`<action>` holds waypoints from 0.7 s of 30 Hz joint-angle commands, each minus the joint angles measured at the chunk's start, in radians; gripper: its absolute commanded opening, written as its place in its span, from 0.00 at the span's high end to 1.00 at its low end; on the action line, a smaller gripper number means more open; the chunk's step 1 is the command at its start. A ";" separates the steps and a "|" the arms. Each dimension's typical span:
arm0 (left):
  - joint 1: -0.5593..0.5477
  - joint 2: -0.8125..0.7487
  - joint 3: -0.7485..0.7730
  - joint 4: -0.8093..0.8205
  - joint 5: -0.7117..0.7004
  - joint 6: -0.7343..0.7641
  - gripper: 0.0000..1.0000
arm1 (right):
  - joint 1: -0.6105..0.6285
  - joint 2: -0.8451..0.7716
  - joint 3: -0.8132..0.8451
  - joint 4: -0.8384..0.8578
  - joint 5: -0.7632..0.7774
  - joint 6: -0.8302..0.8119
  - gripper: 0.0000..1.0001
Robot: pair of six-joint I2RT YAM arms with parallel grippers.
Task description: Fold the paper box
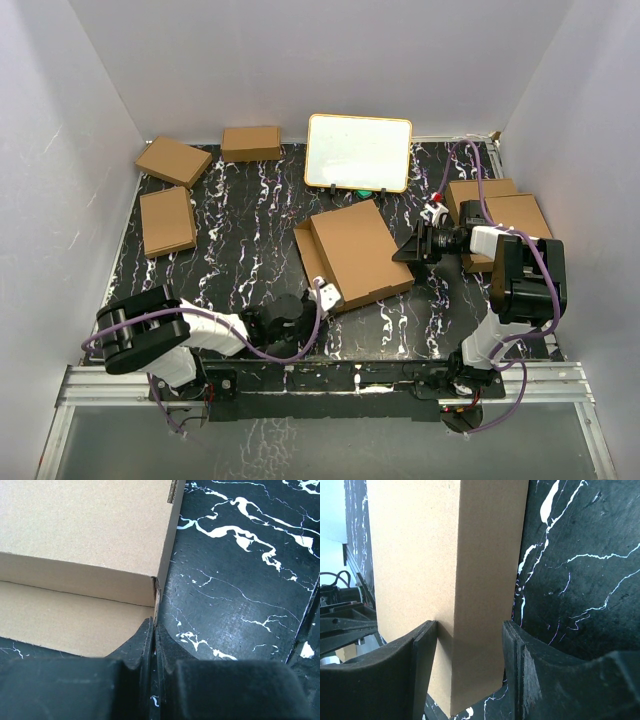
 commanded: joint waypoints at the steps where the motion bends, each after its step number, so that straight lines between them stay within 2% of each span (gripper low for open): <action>1: 0.023 -0.030 -0.014 -0.035 -0.005 -0.033 1.00 | -0.007 0.028 0.010 0.011 0.141 -0.065 0.44; 9: 0.036 -0.030 0.027 -0.096 -0.001 -0.048 1.00 | -0.005 0.029 0.010 0.011 0.136 -0.069 0.45; 21: 0.038 -0.043 0.093 -0.198 0.027 0.013 1.00 | -0.002 0.029 0.010 0.008 0.121 -0.077 0.45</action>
